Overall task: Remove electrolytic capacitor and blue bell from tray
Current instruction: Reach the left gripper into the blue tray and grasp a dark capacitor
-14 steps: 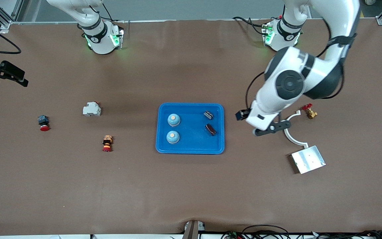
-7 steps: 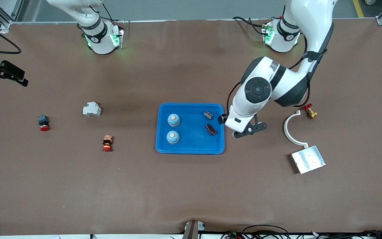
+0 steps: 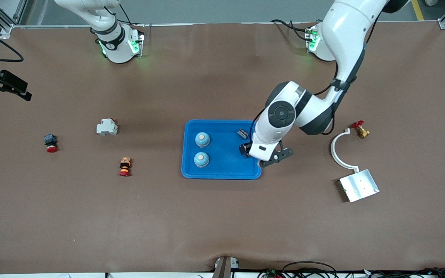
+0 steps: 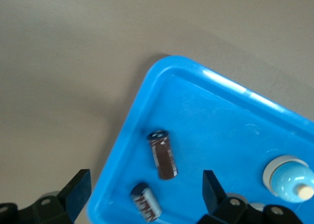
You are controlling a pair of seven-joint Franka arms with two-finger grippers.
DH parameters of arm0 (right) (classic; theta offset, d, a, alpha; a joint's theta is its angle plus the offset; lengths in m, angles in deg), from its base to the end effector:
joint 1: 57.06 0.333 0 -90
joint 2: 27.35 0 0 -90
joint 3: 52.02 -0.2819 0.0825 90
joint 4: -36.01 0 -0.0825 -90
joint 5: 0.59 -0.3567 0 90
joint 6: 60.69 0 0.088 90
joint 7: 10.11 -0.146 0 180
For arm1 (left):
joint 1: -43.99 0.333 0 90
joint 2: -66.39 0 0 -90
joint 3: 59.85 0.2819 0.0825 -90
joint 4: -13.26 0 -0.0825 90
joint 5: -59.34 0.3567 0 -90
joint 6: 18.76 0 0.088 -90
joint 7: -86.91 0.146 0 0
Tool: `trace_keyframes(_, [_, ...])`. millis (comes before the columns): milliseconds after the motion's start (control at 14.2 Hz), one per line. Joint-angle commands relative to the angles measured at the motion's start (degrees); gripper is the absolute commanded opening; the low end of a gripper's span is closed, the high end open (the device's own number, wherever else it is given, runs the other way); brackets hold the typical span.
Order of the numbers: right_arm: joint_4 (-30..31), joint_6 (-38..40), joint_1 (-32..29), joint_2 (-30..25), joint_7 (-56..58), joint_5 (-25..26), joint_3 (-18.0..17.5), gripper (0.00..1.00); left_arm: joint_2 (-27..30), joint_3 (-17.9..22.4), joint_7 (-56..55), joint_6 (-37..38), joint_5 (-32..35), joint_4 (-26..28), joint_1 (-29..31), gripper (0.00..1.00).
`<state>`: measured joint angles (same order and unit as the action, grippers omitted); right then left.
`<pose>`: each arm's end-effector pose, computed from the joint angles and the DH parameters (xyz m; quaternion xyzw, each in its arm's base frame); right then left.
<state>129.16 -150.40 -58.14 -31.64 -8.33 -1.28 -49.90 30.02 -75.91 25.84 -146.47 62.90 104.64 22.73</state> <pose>0.5056 -0.0271 0.5652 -0.9999 0.0123 -0.0077 0.0071 0.5342 -0.3815 0.2252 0.9752 0.2135 -0.0355 0.0466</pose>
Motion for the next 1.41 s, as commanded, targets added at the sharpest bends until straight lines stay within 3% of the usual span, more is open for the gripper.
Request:
trace_keyframes(0, [-0.08, -0.38, 0.11, -0.63, -0.82, -0.1, -0.11, 1.0, -2.73, 0.07, -2.81, -2.02, 1.36, -2.0, -0.27, 1.0])
trace_keyframes(353, [-0.08, -0.64, 0.11, -0.63, -0.82, -0.1, -0.11, 1.0, -5.72, 0.25, -7.3, -3.24, 1.27, -2.0, -2.12, 1.0])
trace_keyframes(917, [0.1, -0.55, 0.02, -0.63, -1.61, -0.1, -0.11, 1.0, -9.23, 0.25, -12.48, -6.58, 1.27, -2.0, -2.64, 0.82])
trace_keyframes(988, [0.1, -0.55, 0.02, -0.63, -1.61, -0.1, -0.11, 1.0, -9.33, 0.25, -13.01, -7.11, 1.27, -2.0, -2.99, 0.69])
trace_keyframes(1129, [0.1, -0.64, 0.11, -0.63, -1.43, -0.1, -0.11, 1.0, -9.5, 0.25, -13.02, -7.29, 1.18, -2.0, -3.08, 0.33])
trace_keyframes(1340, [0.18, -0.55, 0.11, -0.63, -1.26, -0.1, -0.11, 1.0, -9.42, 0.25, -14.33, -7.29, 1.27, -2.0, -3.44, 0.0])
